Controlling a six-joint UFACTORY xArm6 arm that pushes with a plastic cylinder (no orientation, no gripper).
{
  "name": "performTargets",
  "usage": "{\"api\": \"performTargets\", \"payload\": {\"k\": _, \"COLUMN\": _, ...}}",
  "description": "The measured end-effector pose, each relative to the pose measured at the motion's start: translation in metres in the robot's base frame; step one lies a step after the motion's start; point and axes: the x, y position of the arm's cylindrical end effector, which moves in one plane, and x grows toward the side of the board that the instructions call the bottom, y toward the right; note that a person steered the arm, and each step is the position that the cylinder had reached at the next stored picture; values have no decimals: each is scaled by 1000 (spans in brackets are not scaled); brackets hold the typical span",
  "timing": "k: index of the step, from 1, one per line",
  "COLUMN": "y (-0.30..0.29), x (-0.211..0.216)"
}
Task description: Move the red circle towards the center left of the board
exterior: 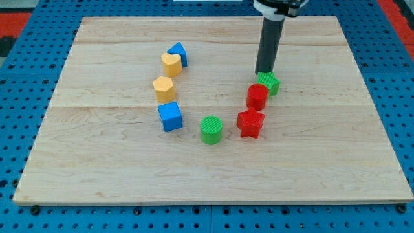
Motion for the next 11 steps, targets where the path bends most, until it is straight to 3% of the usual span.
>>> {"api": "performTargets", "payload": {"k": 3, "y": 54, "x": 42}}
{"api": "performTargets", "payload": {"k": 6, "y": 37, "x": 93}}
{"api": "performTargets", "payload": {"k": 9, "y": -81, "x": 50}}
{"api": "performTargets", "payload": {"k": 11, "y": -54, "x": 15}}
